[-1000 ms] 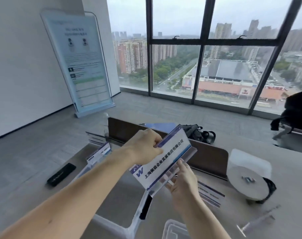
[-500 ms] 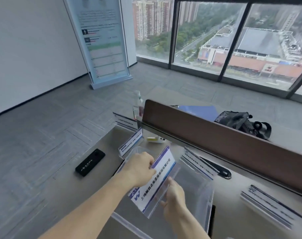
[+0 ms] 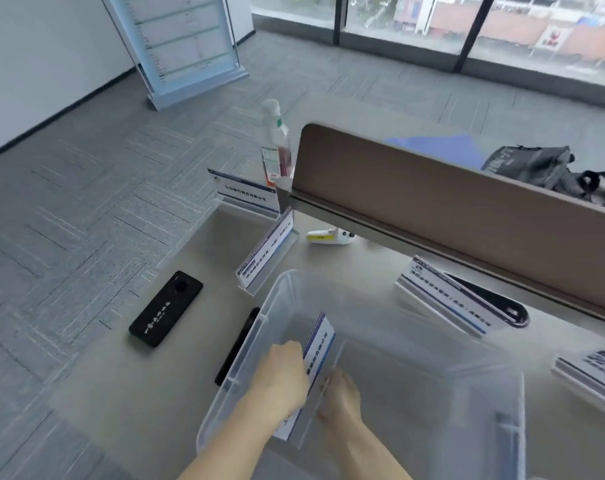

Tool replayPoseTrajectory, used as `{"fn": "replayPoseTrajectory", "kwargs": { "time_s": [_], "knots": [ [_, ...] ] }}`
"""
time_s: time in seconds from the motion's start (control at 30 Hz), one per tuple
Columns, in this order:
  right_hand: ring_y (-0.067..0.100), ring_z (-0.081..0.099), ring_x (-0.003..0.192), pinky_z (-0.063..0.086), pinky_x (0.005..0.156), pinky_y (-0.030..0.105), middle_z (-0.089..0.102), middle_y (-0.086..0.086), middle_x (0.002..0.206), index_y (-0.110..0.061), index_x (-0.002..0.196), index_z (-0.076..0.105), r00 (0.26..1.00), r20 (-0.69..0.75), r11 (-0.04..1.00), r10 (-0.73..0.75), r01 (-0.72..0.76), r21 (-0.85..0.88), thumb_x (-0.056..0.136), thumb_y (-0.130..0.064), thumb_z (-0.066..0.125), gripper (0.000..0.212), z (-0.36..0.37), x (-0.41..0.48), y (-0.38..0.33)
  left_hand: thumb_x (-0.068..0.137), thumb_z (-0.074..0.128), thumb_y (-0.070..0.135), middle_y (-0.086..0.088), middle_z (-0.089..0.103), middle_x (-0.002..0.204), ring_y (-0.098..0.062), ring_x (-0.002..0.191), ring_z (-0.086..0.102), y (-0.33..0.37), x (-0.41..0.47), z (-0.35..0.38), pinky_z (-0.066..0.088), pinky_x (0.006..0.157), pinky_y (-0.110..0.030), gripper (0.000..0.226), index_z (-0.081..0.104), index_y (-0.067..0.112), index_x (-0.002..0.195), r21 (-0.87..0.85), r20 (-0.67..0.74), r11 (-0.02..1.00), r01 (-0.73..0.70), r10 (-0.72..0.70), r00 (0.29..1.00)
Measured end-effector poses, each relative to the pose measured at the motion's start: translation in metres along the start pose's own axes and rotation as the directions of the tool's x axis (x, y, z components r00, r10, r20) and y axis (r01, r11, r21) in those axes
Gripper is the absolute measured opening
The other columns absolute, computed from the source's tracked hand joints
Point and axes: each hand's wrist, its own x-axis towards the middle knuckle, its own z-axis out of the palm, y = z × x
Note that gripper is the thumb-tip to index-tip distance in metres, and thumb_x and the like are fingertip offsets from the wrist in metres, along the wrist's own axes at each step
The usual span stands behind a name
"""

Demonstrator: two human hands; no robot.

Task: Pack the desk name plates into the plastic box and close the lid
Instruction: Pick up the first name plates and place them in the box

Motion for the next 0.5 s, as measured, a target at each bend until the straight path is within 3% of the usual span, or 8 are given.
{"fn": "replayPoseTrajectory", "kwargs": {
  "time_s": [0.07, 0.1, 0.2, 0.27, 0.37, 0.5],
  "knots": [
    [0.027, 0.063, 0.073, 0.048, 0.070, 0.035, 0.073, 0.009, 0.079, -0.008, 0.081, 0.069, 0.999, -0.040, 0.999, -0.027, 0.025, -0.041, 0.096, -0.008, 0.043, 0.030, 0.008, 0.007, 0.008, 0.096, 0.047, 0.004, -0.012, 0.068, 0.099, -0.031, 0.083, 0.067, -0.003, 0.001, 0.004, 0.051, 0.064, -0.036, 0.010, 0.056, 0.008, 0.098, 0.003, 0.005, 1.000, -0.019, 0.019, 1.000],
    [0.026, 0.064, 0.072, 0.049, 0.068, 0.035, 0.072, 0.008, 0.077, -0.010, 0.081, 0.069, 0.998, -0.045, 0.998, -0.042, 0.040, -0.049, 0.096, -0.007, 0.042, 0.032, 0.011, 0.008, 0.009, 0.097, 0.047, 0.005, -0.014, 0.068, 0.103, -0.034, 0.091, 0.069, -0.003, 0.000, 0.006, 0.053, 0.069, -0.038, 0.012, 0.056, 0.008, 0.104, -0.003, 0.000, 1.000, -0.022, 0.022, 1.000],
    [0.016, 0.040, 0.051, 0.029, 0.050, 0.029, 0.050, -0.005, 0.048, -0.017, 0.058, 0.049, 0.997, -0.060, 0.997, -0.050, 0.046, -0.057, 0.096, -0.002, 0.039, 0.041, 0.023, 0.011, 0.008, 0.097, 0.048, 0.001, -0.015, 0.068, 0.117, -0.035, 0.111, 0.067, -0.005, -0.003, 0.004, 0.054, 0.086, -0.042, 0.027, 0.050, 0.008, 0.123, 0.046, -0.026, 0.999, -0.007, 0.009, 1.000],
    [0.018, 0.039, 0.054, 0.028, 0.054, 0.029, 0.048, -0.004, 0.045, -0.019, 0.052, 0.043, 0.998, -0.064, 0.998, -0.027, 0.024, -0.061, 0.094, -0.004, 0.041, 0.044, 0.036, 0.015, 0.011, 0.096, 0.044, -0.003, -0.015, 0.067, 0.124, -0.036, 0.118, 0.064, -0.006, -0.004, 0.002, 0.052, 0.089, -0.044, 0.039, 0.045, 0.010, 0.133, 0.096, -0.032, 0.995, 0.000, 0.004, 0.999],
    [0.021, 0.050, 0.067, 0.037, 0.064, 0.034, 0.056, 0.011, 0.062, -0.015, 0.058, 0.053, 0.999, -0.025, 0.996, -0.031, 0.029, -0.079, 0.086, -0.013, 0.050, 0.029, 0.051, 0.025, 0.025, 0.097, 0.037, -0.005, -0.016, 0.063, 0.131, -0.037, 0.122, 0.062, -0.012, -0.003, 0.000, 0.051, 0.091, -0.045, 0.043, 0.040, 0.008, 0.138, 0.157, -0.036, 0.988, 0.003, 0.003, 0.999],
    [0.021, 0.044, 0.067, 0.033, 0.064, 0.038, 0.049, 0.011, 0.064, -0.018, 0.062, 0.049, 1.000, 0.025, 1.000, -0.002, 0.002, -0.028, 0.077, -0.016, 0.054, 0.016, 0.062, 0.038, 0.036, 0.100, 0.034, -0.005, -0.013, 0.062, 0.135, -0.034, 0.123, 0.063, -0.018, 0.006, 0.001, 0.051, 0.092, -0.042, 0.042, 0.039, 0.006, 0.141, 0.217, -0.079, 0.976, 0.014, 0.003, 0.997]
  ]
}}
